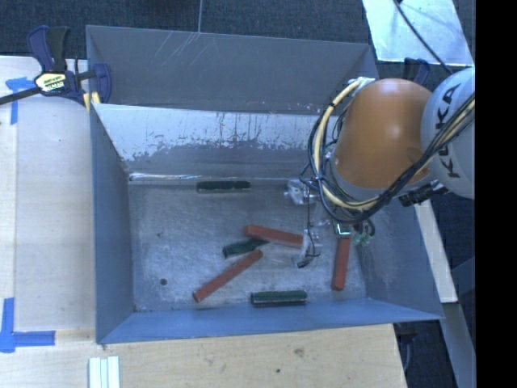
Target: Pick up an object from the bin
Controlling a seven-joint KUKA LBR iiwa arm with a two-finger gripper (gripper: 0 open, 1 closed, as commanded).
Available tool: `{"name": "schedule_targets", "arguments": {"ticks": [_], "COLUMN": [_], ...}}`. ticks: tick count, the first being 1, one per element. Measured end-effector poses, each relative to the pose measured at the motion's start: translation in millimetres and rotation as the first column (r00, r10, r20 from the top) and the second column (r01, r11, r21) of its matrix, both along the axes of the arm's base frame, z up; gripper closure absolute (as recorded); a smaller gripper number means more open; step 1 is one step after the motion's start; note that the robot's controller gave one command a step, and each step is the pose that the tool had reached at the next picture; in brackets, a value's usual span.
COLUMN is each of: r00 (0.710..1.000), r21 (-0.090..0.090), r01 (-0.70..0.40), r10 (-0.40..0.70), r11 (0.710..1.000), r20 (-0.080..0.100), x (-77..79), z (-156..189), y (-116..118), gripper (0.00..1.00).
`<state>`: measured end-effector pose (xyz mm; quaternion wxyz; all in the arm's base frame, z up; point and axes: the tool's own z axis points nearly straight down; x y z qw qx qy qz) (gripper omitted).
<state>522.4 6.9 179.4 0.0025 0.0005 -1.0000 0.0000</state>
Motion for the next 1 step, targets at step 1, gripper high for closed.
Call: {"name": "schedule_targets", "arguments": {"ticks": [1], "r00": [0.999], "r21": [0.001], "r01": [0.038], "r10": [-0.038], "r11": [0.999], "r20": [0.005], "x": [32.5], "z": [-113.1], "y": [13.1], "gripper": [0.0]}}
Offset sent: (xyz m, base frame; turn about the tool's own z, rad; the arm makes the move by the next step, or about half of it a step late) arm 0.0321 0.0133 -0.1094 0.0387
